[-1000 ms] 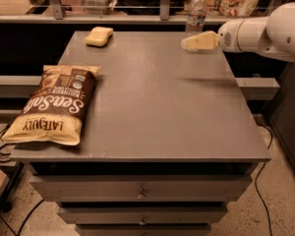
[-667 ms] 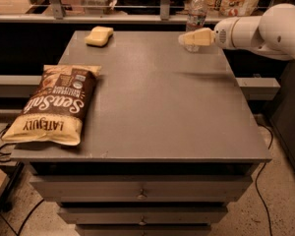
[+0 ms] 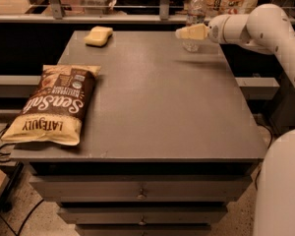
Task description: Move water bottle near brown chip bag
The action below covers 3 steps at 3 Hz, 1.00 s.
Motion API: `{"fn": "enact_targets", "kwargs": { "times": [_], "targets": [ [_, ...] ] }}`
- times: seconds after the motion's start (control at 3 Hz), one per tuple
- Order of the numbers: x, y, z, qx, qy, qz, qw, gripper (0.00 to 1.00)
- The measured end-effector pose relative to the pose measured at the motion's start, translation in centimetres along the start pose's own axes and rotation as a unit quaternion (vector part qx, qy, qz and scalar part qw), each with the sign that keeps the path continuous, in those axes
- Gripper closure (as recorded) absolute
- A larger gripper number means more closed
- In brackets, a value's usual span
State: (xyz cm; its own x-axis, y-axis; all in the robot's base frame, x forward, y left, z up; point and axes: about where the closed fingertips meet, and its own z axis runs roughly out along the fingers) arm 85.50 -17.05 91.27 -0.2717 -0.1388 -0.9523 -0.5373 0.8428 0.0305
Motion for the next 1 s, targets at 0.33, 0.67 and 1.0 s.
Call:
{"fn": "enact_targets", "kwargs": {
  "times": [0.33, 0.67, 1.0],
  "targets": [
    [-0.5, -0.3, 1.6, -0.007, -0.004, -0.001, 1.0, 0.25],
    [-1.1, 0.3, 2.8, -0.021, -0.01, -0.001, 0.9997, 0.49],
    [-2.0, 2.4, 2.8, -0.044, -0.007, -0.007, 0.999, 0.72]
  ]
}}
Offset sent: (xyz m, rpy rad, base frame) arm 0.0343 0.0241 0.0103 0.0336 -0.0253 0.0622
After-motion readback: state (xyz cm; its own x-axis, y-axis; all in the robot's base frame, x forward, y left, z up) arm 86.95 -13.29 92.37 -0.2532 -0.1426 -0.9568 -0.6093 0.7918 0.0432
